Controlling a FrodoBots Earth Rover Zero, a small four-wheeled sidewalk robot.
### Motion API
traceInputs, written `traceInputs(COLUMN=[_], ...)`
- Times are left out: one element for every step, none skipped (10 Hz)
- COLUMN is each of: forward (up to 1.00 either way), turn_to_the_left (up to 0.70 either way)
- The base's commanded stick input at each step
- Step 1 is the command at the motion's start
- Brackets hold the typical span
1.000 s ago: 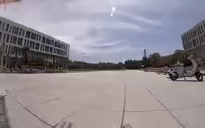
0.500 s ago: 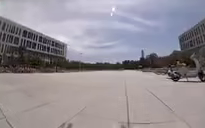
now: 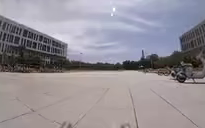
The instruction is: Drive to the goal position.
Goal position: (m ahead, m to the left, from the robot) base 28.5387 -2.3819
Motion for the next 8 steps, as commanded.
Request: traceInputs(forward=[0.70, 0.70, 0.70, 0.70, 0.70, 0.70, 0.70, 0.70], turn_to_the_left=[-0.03, -0.18, -0.33, -0.34, -0.32, -0.30, -0.07, 0.00])
